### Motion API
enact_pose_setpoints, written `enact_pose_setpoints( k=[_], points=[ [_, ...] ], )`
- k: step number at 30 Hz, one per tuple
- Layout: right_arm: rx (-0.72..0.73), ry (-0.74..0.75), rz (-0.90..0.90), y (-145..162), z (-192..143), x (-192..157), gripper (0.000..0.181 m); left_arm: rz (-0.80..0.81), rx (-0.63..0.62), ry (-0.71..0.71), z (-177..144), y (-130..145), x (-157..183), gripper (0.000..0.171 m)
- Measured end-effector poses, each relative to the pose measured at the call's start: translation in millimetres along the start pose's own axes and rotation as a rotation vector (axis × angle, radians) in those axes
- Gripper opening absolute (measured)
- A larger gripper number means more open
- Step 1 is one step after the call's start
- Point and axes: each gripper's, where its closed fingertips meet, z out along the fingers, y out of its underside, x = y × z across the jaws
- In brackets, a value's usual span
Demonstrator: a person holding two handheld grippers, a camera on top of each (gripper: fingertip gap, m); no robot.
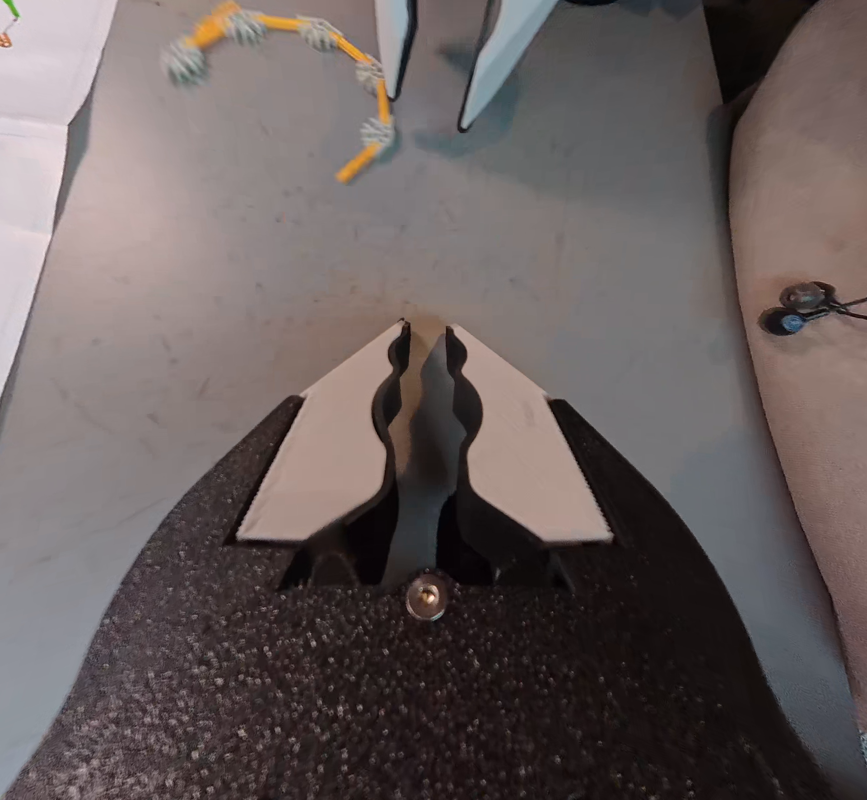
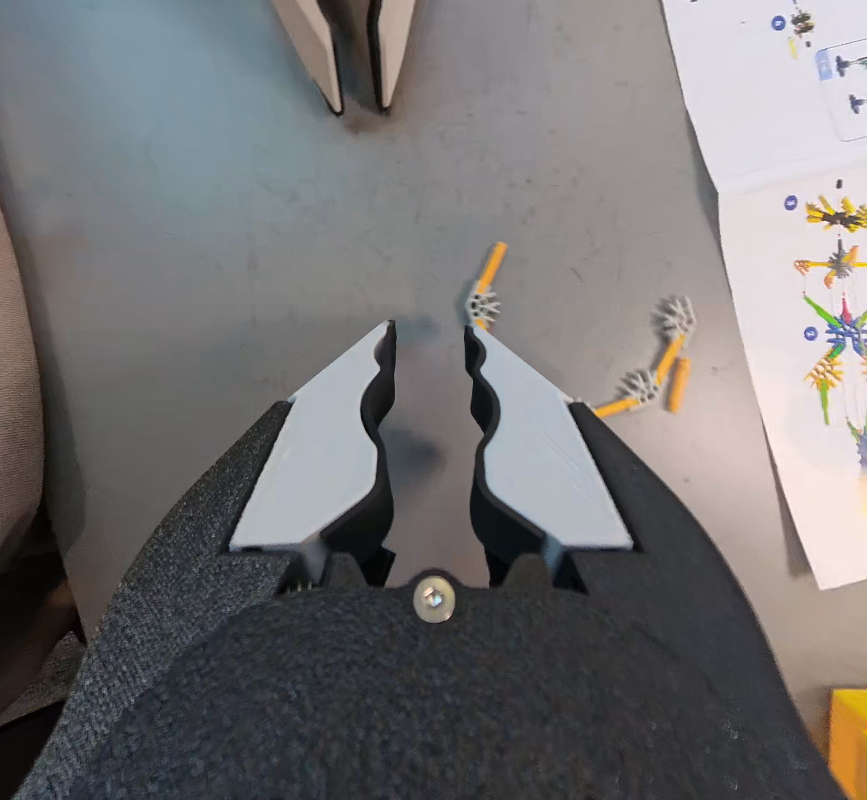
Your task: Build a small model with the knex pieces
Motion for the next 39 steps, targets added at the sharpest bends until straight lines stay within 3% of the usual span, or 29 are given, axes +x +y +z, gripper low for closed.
enact_pose_setpoints(
  k=[2, 11, 14, 17, 21, 27, 29, 31, 35, 39],
  points=[
    [0.041, 0.000, 0.037, -3.7, -5.9, 1.6, 0.028, 0.001, 0.013, 0.039, -1.6, -2.1, 6.4, 0.015],
    [0.082, 0.255, 0.313, 15.9, -15.3, 68.7, 0.037, -0.056, 0.075, -0.073, -9.6, -9.7, -18.5, 0.015],
    [0.088, 0.237, 0.337, 19.6, -8.3, 75.1, 0.037, -0.059, 0.088, -0.095, -10.9, -11.5, -22.5, 0.015],
    [0.081, 0.186, 0.300, 15.3, 6.0, 67.6, 0.023, -0.065, 0.109, -0.116, -12.8, -14.5, -26.6, 0.015],
    [0.107, 0.027, 0.078, -9.7, 17.2, 26.7, 0.000, -0.066, 0.140, -0.136, -16.8, -18.9, -30.0, 0.015],
    [0.127, -0.283, -0.358, -25.7, 23.9, -66.0, 0.000, -0.066, 0.156, -0.146, -17.4, -21.0, -31.5, 0.015],
    [0.080, -0.262, -0.367, -18.1, 18.3, -58.9, 0.010, -0.064, 0.151, -0.147, -16.4, -20.5, -31.1, 0.015],
    [0.060, -0.196, -0.293, -11.9, 5.7, -35.3, 0.022, -0.057, 0.146, -0.150, -15.5, -20.2, -30.5, 0.015],
    [0.095, -0.021, -0.062, -9.6, -16.2, 6.4, 0.025, -0.047, 0.134, -0.156, -12.5, -19.6, -30.0, 0.016],
    [0.203, -0.018, 0.323, -24.0, -5.9, 3.1, 0.040, -0.030, 0.113, -0.169, -7.7, -17.9, -30.1, 0.018]
  ],
)
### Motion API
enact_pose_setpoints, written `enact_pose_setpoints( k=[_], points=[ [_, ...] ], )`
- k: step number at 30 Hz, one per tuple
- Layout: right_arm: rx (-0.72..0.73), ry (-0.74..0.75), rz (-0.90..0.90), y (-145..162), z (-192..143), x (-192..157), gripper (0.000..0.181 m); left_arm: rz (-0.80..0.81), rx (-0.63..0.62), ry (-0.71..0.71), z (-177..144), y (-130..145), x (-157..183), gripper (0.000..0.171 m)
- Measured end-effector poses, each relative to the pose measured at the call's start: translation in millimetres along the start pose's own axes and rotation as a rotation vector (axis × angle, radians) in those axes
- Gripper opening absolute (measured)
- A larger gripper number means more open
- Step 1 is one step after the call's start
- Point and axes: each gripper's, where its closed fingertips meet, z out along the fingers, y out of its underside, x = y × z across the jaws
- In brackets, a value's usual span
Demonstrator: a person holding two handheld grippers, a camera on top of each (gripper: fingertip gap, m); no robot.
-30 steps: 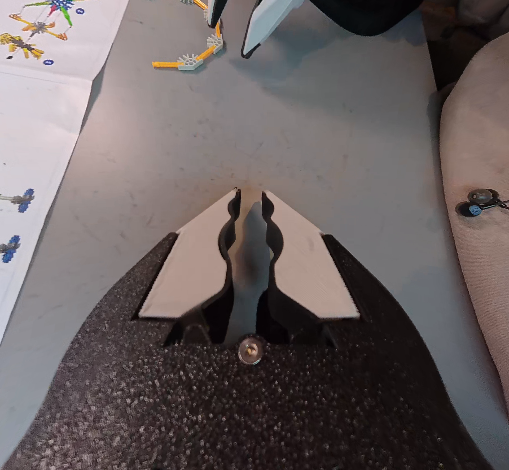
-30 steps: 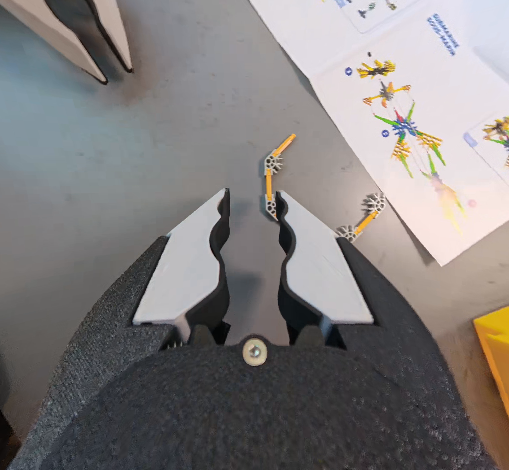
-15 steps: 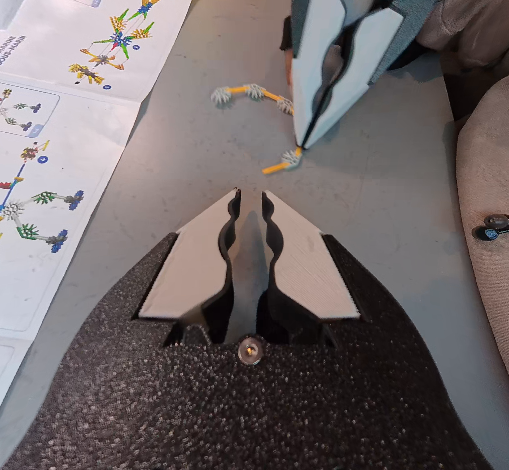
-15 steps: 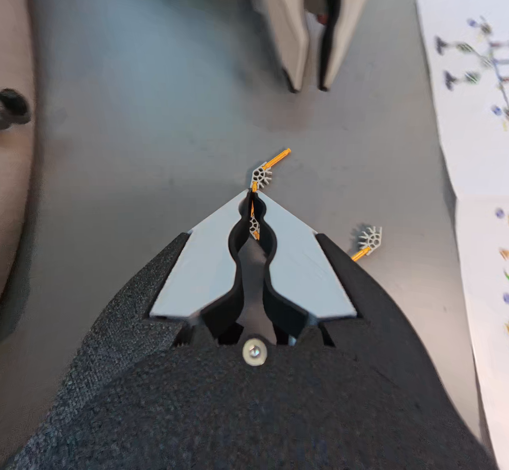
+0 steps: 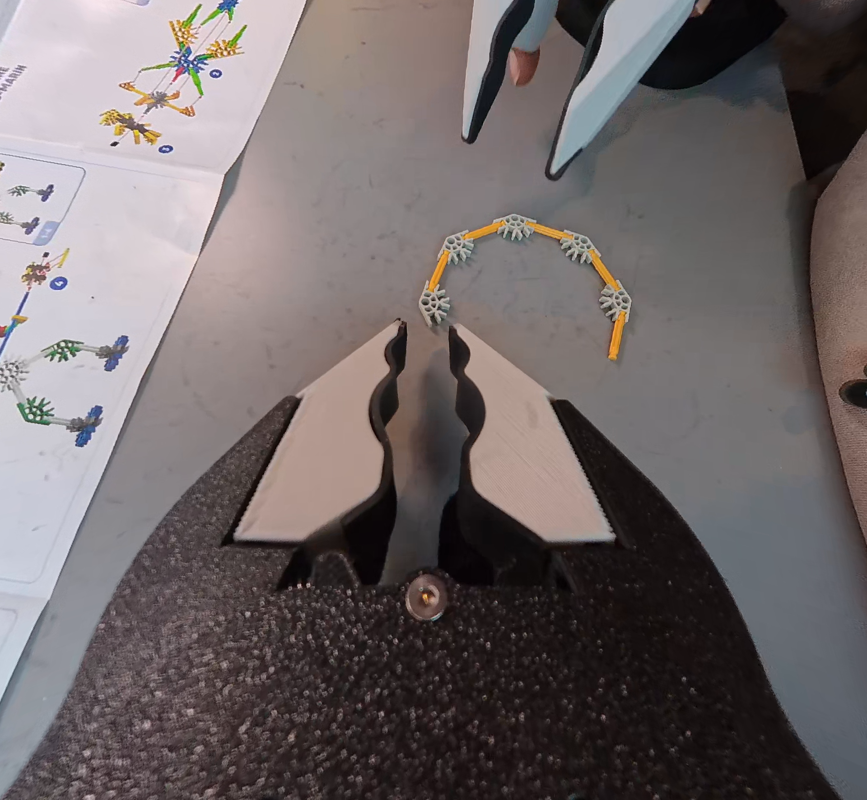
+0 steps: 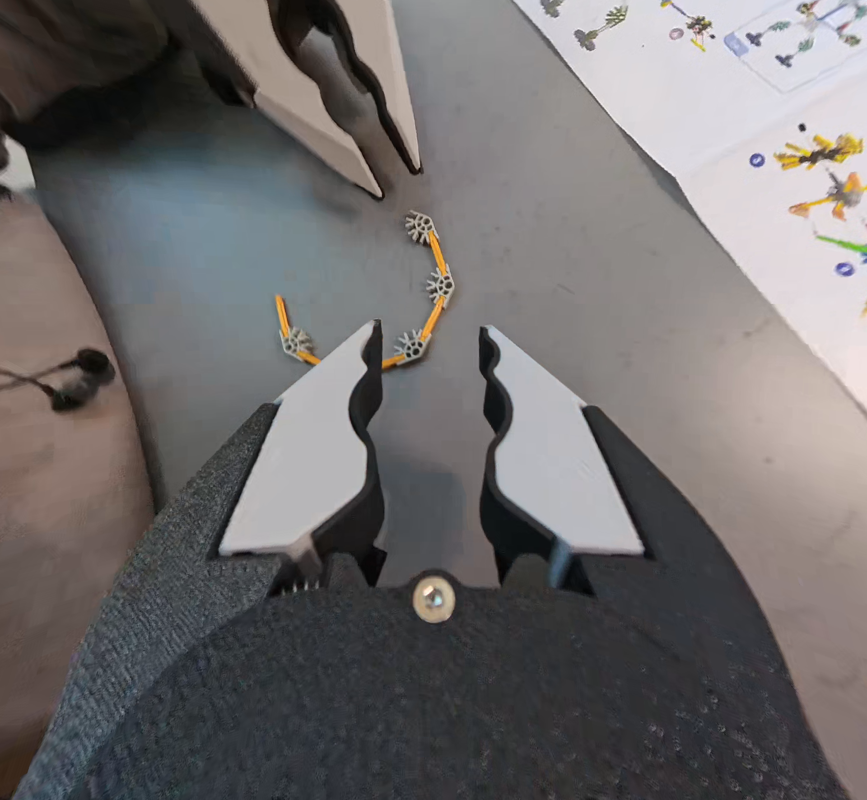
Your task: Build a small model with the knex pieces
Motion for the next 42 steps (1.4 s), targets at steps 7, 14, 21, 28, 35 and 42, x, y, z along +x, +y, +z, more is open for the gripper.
enact_pose_setpoints(
  k=[7, 14, 21, 28, 35, 42],
  points=[
    [-0.118, 0.112, -0.138, 7.8, 35.4, -0.5, 0.008, -0.020, 0.064, -0.054, -11.0, -10.8, -12.2, 0.018],
    [-0.369, -0.292, -0.887, -4.2, 49.7, -11.2, 0.002, -0.062, 0.134, -0.119, -24.8, -18.7, -31.0, 0.018],
    [-0.593, -0.415, -1.206, -8.9, 57.9, -16.9, 0.002, -0.095, 0.124, -0.160, -28.1, -11.1, -44.1, 0.018],
    [-0.236, -0.170, -0.867, -64.9, 15.0, 23.1, 0.016, -0.090, 0.177, -0.216, -34.0, -20.7, -50.1, 0.020],
    [-0.436, 0.283, -0.416, -58.5, -80.0, 242.6, 0.015, -0.128, 0.233, -0.303, -44.7, -23.8, -68.7, 0.023],
    [-0.843, 0.277, -0.304, -5.3, -68.9, 318.7, 0.015, -0.129, 0.209, -0.323, -42.4, -17.0, -73.0, 0.023]
  ],
)
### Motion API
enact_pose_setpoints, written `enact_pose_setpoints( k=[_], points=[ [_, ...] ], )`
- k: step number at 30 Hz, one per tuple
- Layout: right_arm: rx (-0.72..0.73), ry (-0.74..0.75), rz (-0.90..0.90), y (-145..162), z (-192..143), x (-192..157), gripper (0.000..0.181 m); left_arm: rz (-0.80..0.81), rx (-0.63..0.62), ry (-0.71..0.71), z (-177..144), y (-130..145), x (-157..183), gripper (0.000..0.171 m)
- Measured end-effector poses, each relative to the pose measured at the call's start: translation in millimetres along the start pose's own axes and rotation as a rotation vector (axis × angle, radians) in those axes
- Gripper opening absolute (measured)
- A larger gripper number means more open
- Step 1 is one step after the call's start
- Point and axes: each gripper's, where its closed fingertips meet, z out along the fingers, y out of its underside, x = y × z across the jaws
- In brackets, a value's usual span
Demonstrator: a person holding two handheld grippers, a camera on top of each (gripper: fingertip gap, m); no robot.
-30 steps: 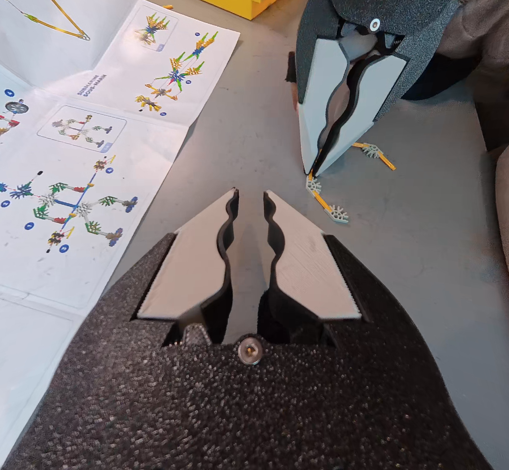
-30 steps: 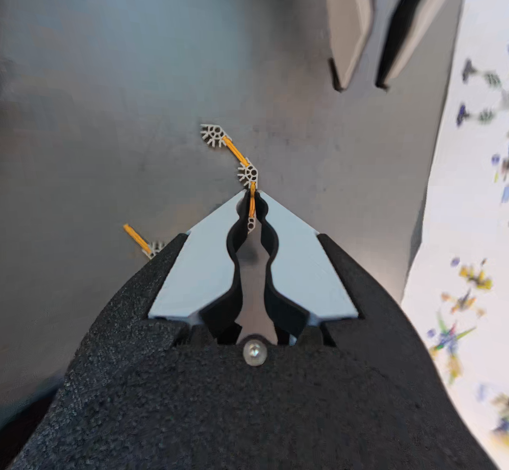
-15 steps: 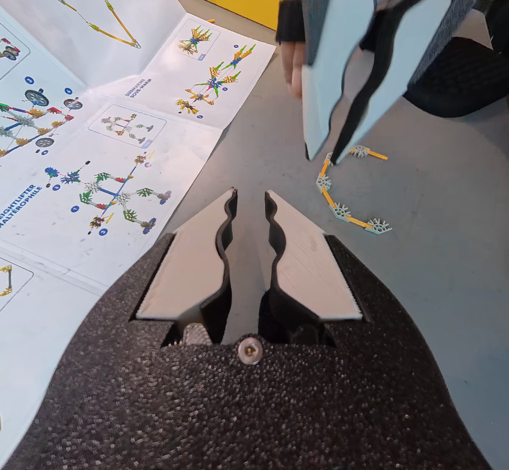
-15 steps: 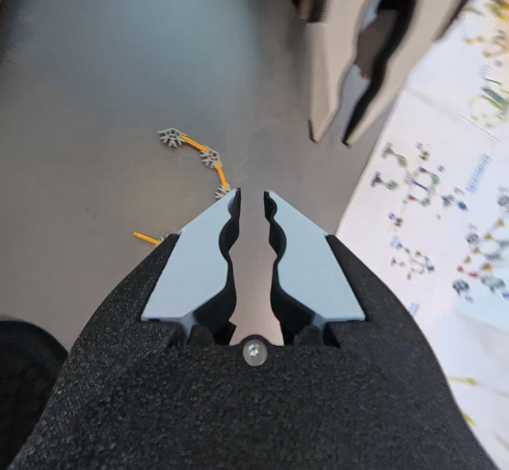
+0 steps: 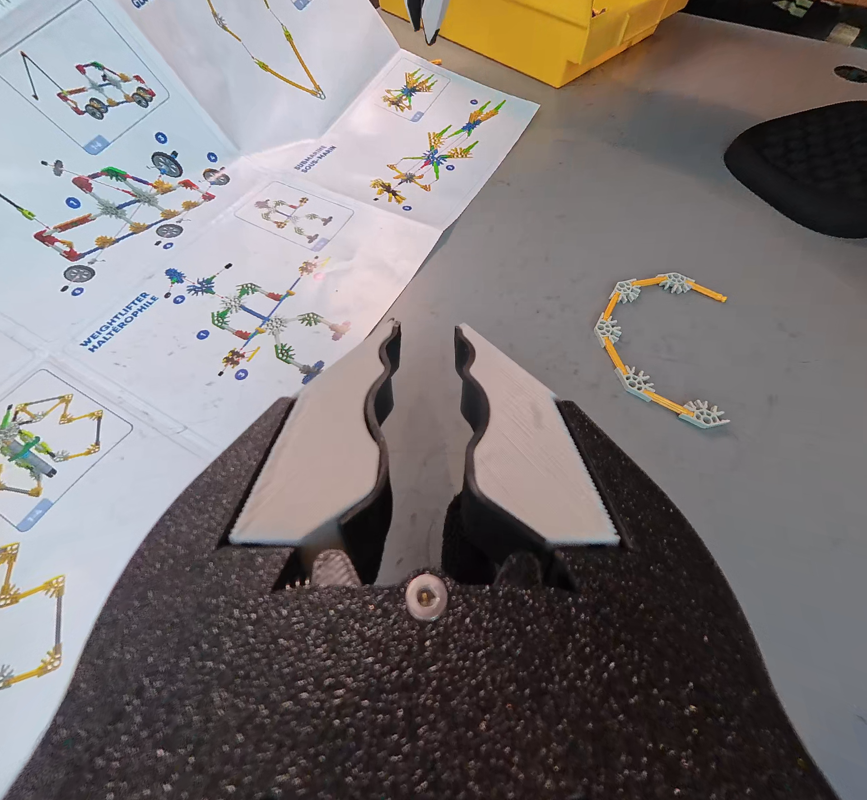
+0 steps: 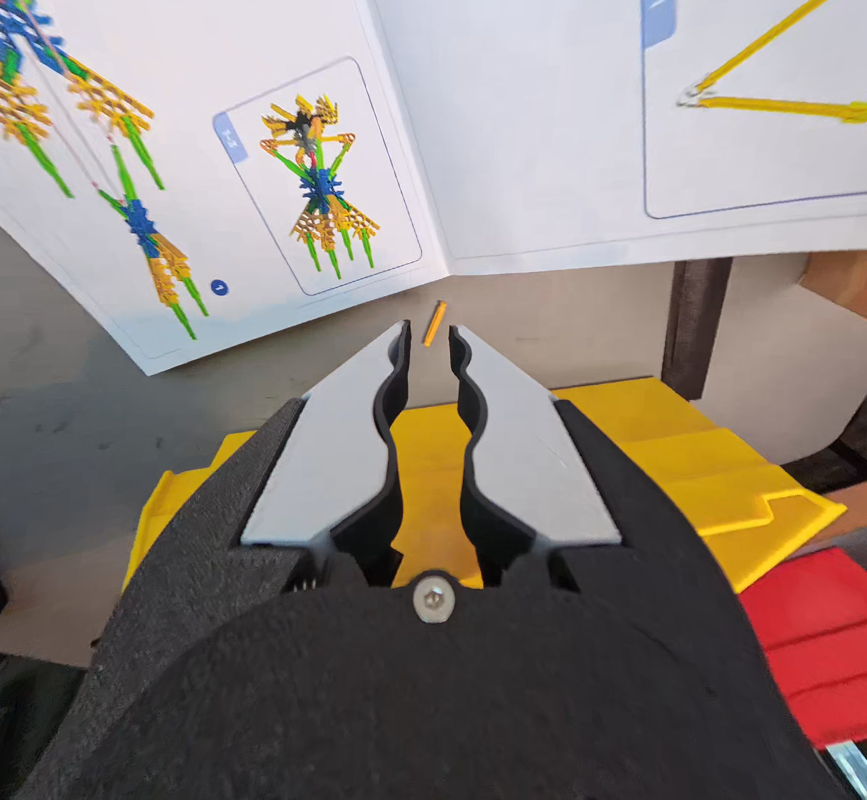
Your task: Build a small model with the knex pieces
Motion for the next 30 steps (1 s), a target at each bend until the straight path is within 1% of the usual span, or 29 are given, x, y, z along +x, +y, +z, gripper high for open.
enact_pose_setpoints(
  k=[3, 6, 10, 14, 16, 17, 19, 21, 22, 23, 25, 26, 28, 30],
  points=[
    [-0.138, -0.037, -0.001, 10.2, 16.9, 2.6, 0.015, -0.003, 0.001, 0.008, -0.6, -0.3, 0.2, 0.023],
    [-0.190, -0.065, 0.016, 16.0, 27.0, 2.6, 0.012, -0.003, 0.012, 0.025, -1.8, -3.4, 2.8, 0.023],
    [-0.177, -0.121, 0.038, 15.6, 27.4, -2.5, 0.002, 0.004, 0.008, 0.046, -1.1, -3.8, 6.7, 0.023],
    [-0.178, -0.115, 0.043, 16.2, 26.5, -3.8, 0.001, 0.012, 0.001, 0.052, -0.2, -3.2, 8.9, 0.023],
    [-0.172, -0.113, 0.052, 18.6, 18.3, -8.6, 0.001, 0.012, 0.001, 0.051, -0.9, -3.6, 9.6, 0.023],
    [-0.137, -0.093, 0.051, 16.1, 9.6, -10.3, 0.001, 0.013, 0.004, 0.048, -1.4, -4.0, 9.4, 0.023],
    [-0.002, -0.082, 0.053, 2.1, -15.5, -24.7, 0.002, 0.013, 0.009, 0.047, -2.5, -5.5, 9.7, 0.023],
    [0.145, -0.054, -0.011, -16.9, -43.6, -50.5, 0.001, 0.014, 0.014, 0.060, -2.6, -7.1, 12.5, 0.023],
    [0.221, -0.044, -0.078, -29.1, -56.8, -70.9, 0.001, 0.014, 0.013, 0.076, -2.3, -7.5, 15.7, 0.023],
    [0.296, -0.040, -0.161, -42.2, -68.3, -96.5, 0.001, 0.017, 0.012, 0.105, -1.7, -7.7, 21.5, 0.023],
    [0.424, -0.028, -0.329, -67.1, -85.4, -153.5, 0.001, 0.040, -0.008, 0.222, -0.6, -5.1, 44.7, 0.023],
    [0.469, -0.031, -0.404, -77.0, -89.4, -184.0, 0.001, 0.063, -0.025, 0.277, -0.2, -2.2, 57.4, 0.022],
    [0.533, -0.064, -0.541, -92.2, -88.8, -244.3, 0.001, 0.141, -0.064, 0.318, 2.6, 6.1, 74.7, 0.021],
    [0.562, -0.101, -0.635, -101.7, -79.2, -291.3, 0.001, 0.213, -0.122, 0.362, 4.2, 18.5, 90.9, 0.021]
  ],
)
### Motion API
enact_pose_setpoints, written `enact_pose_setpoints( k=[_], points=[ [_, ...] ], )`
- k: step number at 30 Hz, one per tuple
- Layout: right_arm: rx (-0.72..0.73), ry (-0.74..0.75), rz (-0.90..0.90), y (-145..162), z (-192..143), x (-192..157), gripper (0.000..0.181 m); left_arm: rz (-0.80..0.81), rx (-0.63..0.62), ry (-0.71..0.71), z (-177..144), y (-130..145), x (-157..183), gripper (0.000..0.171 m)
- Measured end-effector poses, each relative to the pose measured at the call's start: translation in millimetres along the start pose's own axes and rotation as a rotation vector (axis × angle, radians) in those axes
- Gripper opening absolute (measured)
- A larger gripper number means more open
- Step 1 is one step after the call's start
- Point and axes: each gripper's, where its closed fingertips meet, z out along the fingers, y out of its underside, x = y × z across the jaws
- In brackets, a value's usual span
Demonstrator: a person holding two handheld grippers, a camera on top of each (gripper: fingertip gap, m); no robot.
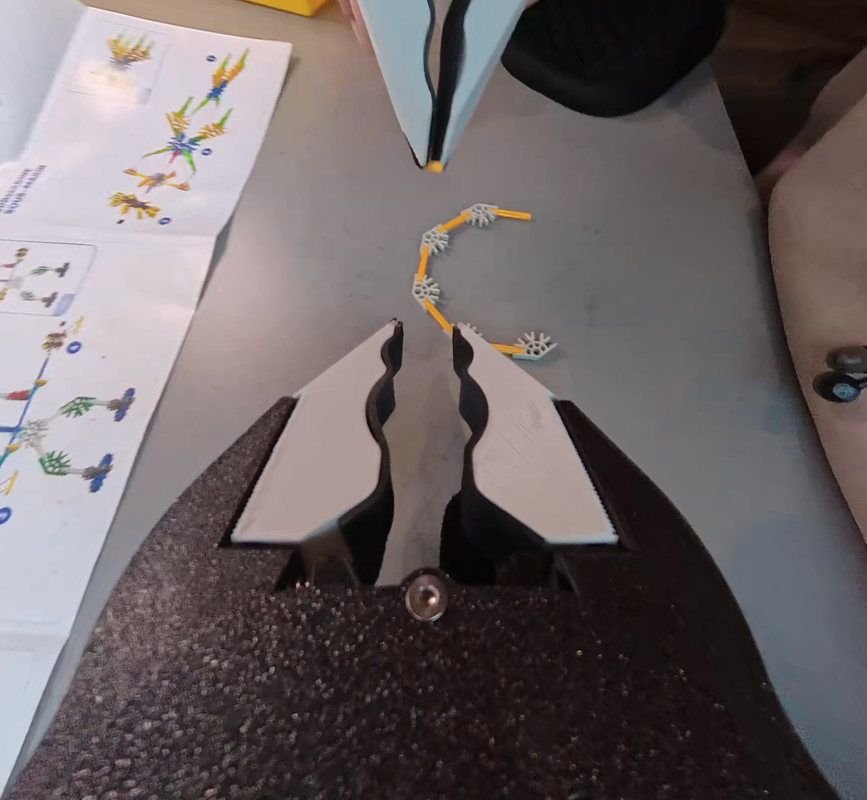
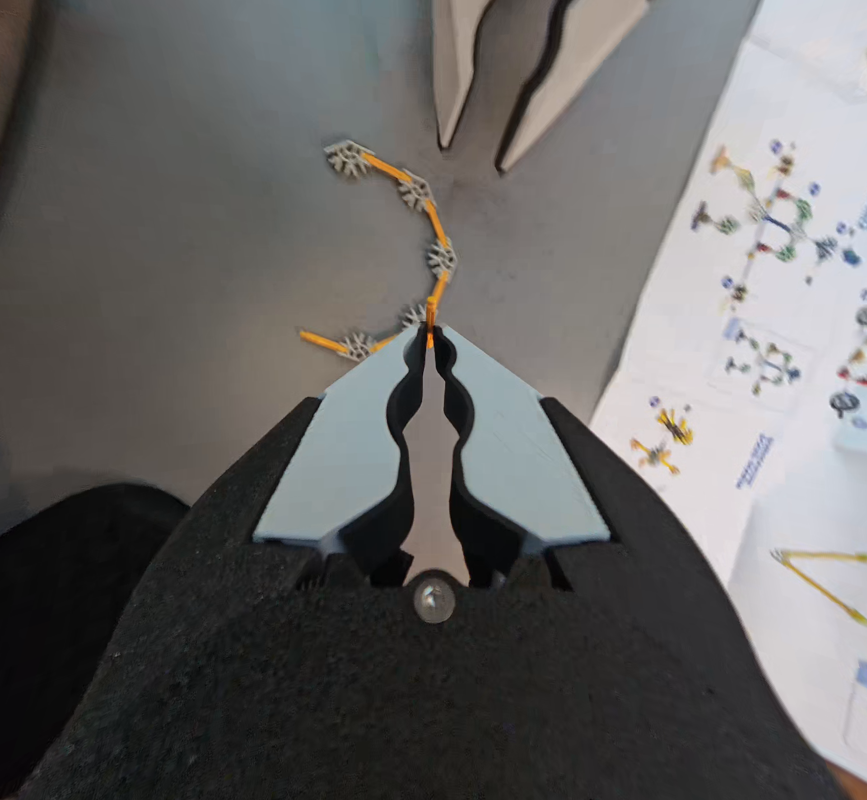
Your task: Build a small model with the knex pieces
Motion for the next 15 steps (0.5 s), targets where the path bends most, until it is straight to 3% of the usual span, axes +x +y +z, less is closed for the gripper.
enact_pose_setpoints(
  k=[3, 6, 11, 15],
  points=[
    [0.026, -0.037, -0.038, -15.1, 26.6, -24.9, 0.001, 0.003, -0.076, 0.050, 11.2, 9.5, 15.7, 0.023],
    [0.055, -0.011, 0.004, -15.9, 34.4, -21.9, 0.001, -0.012, -0.105, 0.046, 20.4, 10.6, 22.1, 0.026],
    [0.138, 0.074, 0.080, -21.4, 28.3, -10.0, 0.002, 0.053, -0.177, -0.090, 23.3, 17.6, 5.6, 0.027],
    [0.189, 0.111, 0.106, -26.8, 29.0, -6.7, 0.002, 0.082, -0.178, -0.302, 7.5, 20.4, -36.2, 0.023]
  ],
)
